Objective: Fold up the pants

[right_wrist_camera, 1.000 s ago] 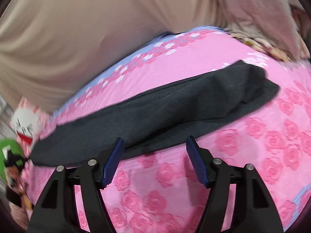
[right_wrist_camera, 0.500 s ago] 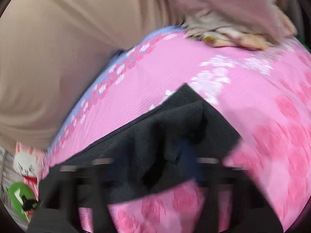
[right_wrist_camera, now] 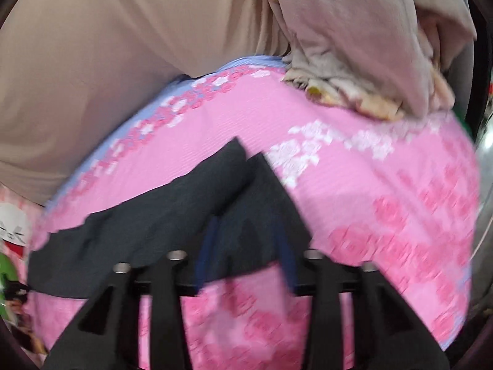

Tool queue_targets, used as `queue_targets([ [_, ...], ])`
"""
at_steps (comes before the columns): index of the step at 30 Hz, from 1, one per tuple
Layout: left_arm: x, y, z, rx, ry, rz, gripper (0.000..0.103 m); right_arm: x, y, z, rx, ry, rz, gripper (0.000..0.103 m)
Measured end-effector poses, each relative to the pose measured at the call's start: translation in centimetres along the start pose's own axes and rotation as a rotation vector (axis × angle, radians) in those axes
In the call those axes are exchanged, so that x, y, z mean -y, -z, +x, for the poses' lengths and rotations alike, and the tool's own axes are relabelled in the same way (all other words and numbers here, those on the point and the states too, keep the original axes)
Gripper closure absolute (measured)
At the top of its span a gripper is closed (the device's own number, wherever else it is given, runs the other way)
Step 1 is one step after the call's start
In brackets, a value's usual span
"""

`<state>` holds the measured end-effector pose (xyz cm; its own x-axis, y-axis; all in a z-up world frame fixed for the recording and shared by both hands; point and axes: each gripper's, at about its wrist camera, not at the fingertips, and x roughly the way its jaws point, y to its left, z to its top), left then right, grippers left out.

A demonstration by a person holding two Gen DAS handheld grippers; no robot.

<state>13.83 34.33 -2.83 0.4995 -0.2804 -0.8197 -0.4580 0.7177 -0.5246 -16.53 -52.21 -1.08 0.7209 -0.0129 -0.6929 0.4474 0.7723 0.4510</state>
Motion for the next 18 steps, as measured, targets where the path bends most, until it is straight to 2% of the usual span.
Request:
queue_targets([
  [4, 0.0, 0.3, 0.2, 0.012, -0.007, -0.005, 0.101, -1.1, 1.6, 3.5, -0.131, -0.216, 0.094, 0.054],
  [5, 0.0, 0.4, 0.2, 0.017, -0.010, -0.005, 0.101, -1.4, 1.7, 4.5, -0.151, -0.233, 0.107, 0.054],
  [8, 0.1, 0.6, 0.2, 0.024, -0.019, -0.002, 0.101, -2.8, 0.9, 6.3, -0.119, -0.252, 0.128, 0.054],
  [10, 0.1, 0.5, 0.2, 0.022, -0.020, -0.004, 0.101, -3.2, 0.0, 7.2, -0.100, -0.296, 0.164, 0.064],
  [11, 0.1, 0.5, 0.2, 0.020, -0.018, -0.004, 0.101, -3.5, -0.5, 7.7, -0.084, -0.280, 0.173, 0.087],
  [12, 0.1, 0.4, 0.2, 0.019, -0.015, -0.004, 0.101, -4.1, -1.0, 7.6, -0.060, -0.250, 0.149, 0.099],
  [14, 0.1, 0.2, 0.1, 0.015, -0.011, -0.005, 0.101, -5.7, -2.0, 5.2, 0.025, -0.212, 0.073, 0.099],
  [16, 0.2, 0.1, -0.3, 0.019, -0.005, 0.001, 0.101, -7.6, -2.7, 1.1, 0.133, -0.140, -0.041, 0.099],
  [18, 0.3, 0.1, -0.4, 0.018, -0.004, 0.023, 0.101, -8.0, -2.5, -1.1, 0.167, -0.012, -0.135, 0.098],
])
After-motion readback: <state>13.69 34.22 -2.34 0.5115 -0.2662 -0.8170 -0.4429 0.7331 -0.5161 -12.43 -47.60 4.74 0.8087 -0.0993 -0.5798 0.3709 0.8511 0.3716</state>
